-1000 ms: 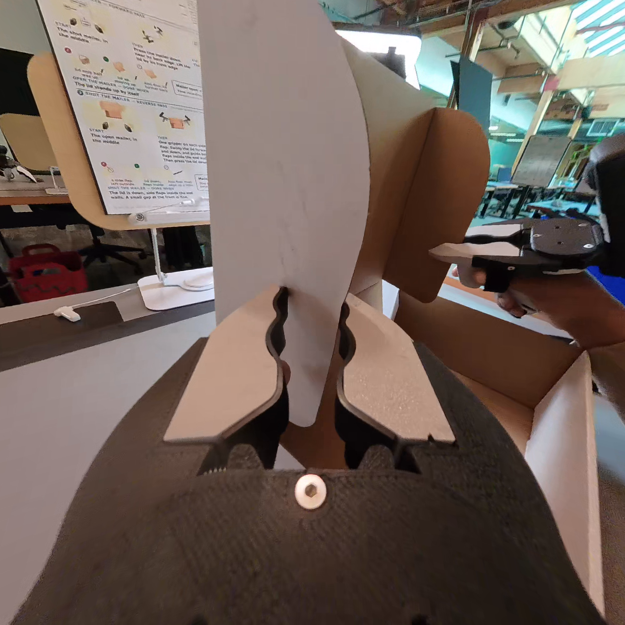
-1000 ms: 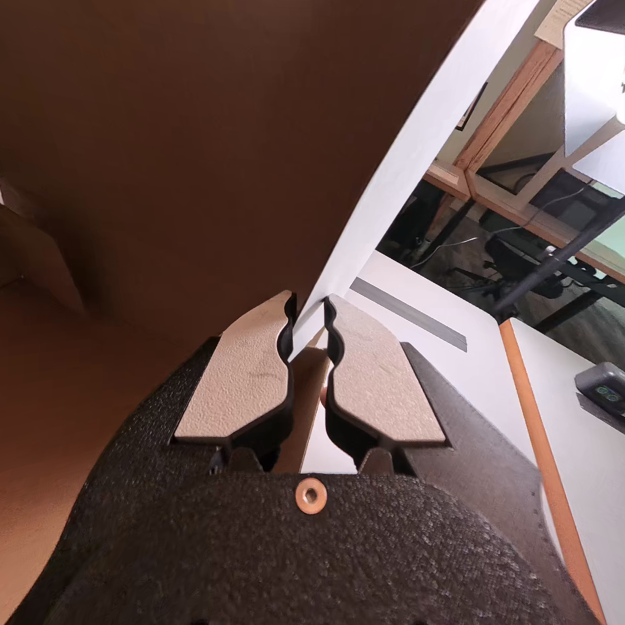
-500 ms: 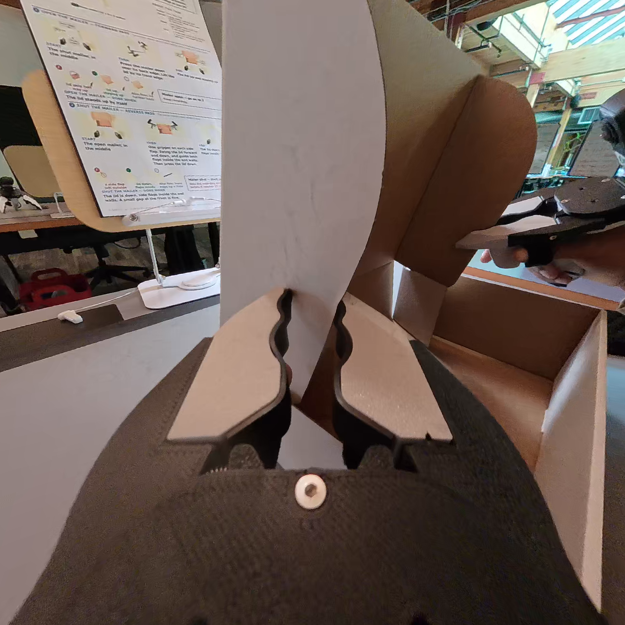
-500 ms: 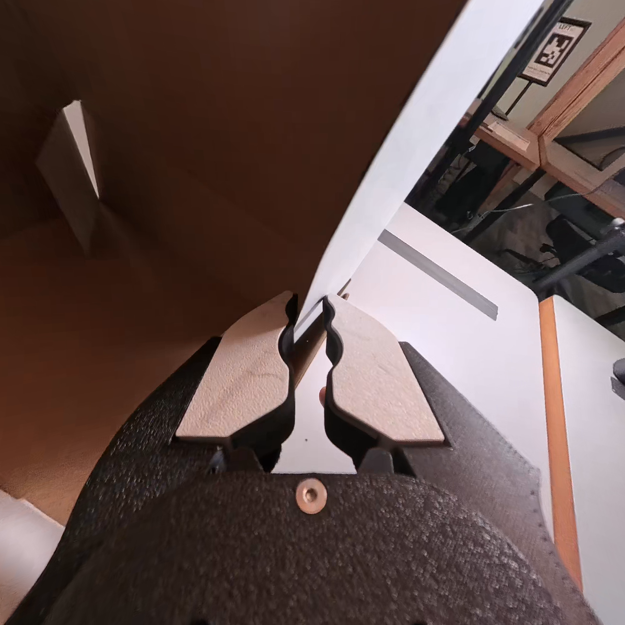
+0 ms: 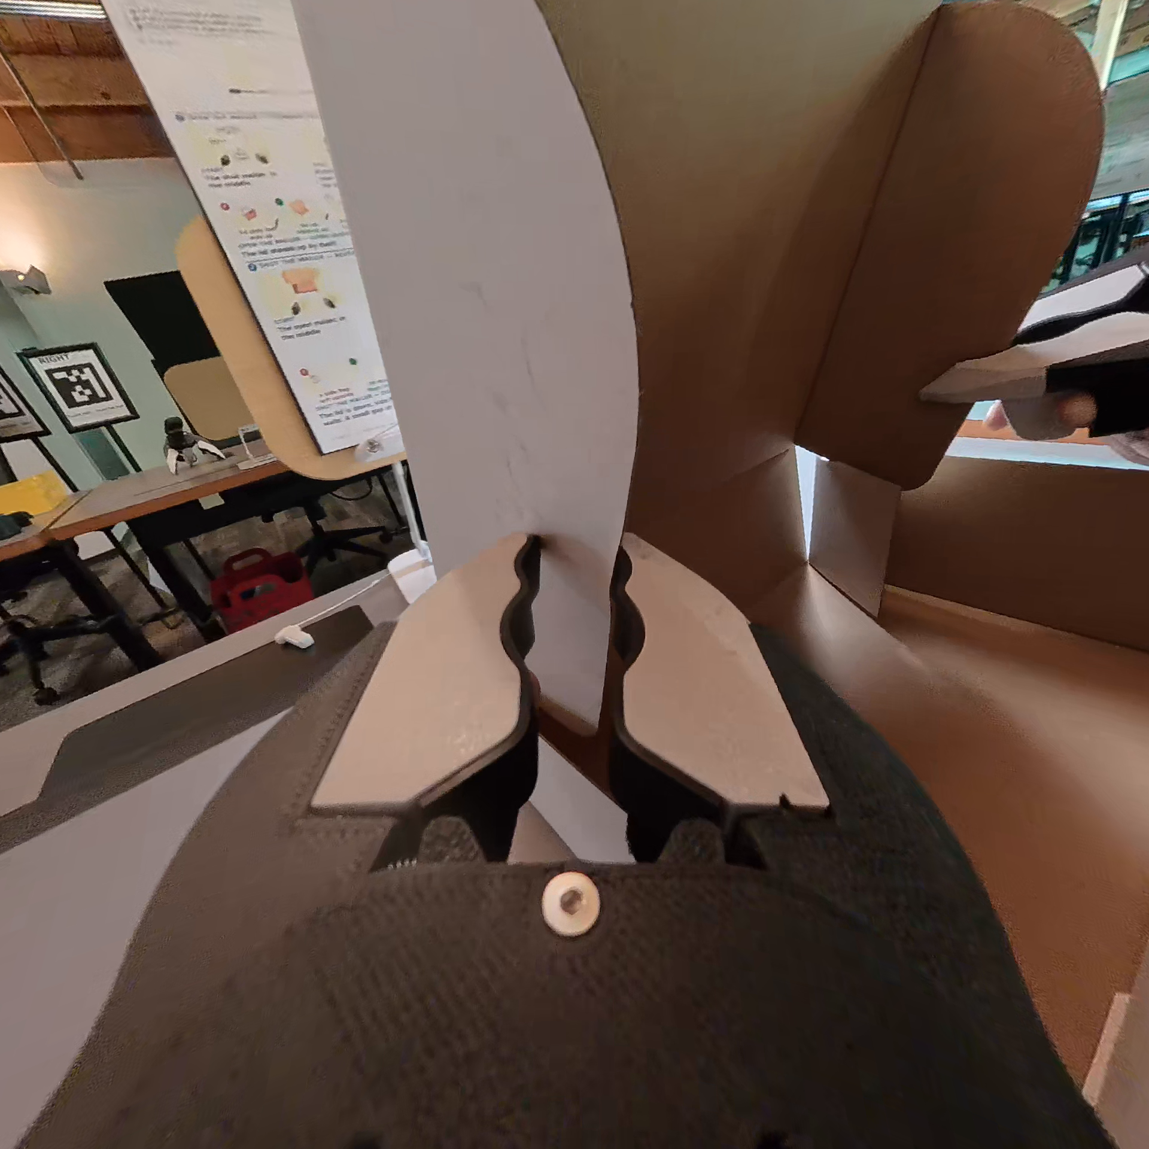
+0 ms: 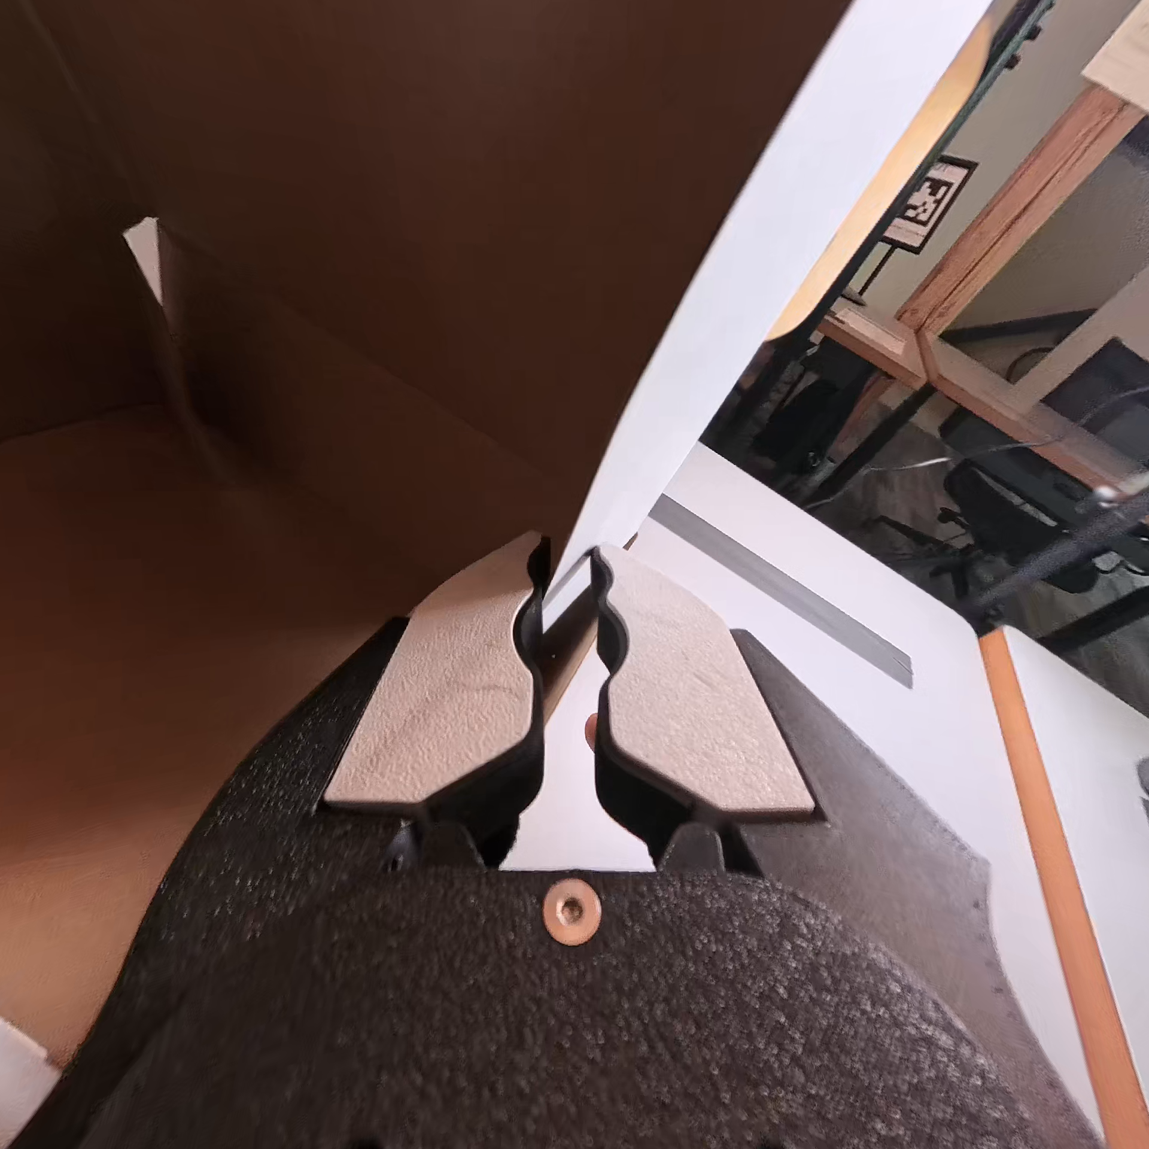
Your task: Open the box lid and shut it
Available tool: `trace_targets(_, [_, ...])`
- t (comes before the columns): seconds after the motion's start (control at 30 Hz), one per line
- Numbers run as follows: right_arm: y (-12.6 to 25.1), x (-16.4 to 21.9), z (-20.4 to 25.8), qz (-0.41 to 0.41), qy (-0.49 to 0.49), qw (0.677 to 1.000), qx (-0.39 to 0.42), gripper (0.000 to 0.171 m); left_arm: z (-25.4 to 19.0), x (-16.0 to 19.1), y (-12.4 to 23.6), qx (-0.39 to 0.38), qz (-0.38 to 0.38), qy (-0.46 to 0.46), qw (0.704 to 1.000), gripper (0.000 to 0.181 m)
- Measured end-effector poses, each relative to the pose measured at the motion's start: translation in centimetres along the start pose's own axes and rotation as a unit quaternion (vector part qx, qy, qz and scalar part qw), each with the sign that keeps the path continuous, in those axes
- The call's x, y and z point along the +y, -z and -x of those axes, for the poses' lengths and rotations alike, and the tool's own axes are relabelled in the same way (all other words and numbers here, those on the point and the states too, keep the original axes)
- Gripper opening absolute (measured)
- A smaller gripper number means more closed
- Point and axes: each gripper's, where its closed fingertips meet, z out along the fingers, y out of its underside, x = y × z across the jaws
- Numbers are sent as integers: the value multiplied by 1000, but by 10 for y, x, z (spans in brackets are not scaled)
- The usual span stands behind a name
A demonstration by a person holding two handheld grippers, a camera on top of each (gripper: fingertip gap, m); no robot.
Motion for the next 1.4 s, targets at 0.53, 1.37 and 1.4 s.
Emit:
trace_targets(0.53, [-1,2,9,57,7,997,-47,14,16,6,-2,18,51,55,997,21])
trace_targets(1.37, [81,15,45,20,-141,980,-138,65,-6,19,75,74,72,148,984,50])
trace_targets(1.4, [91,20,52,24,-157,974,-160,70,-10,25,83,89,84,168,978,58])
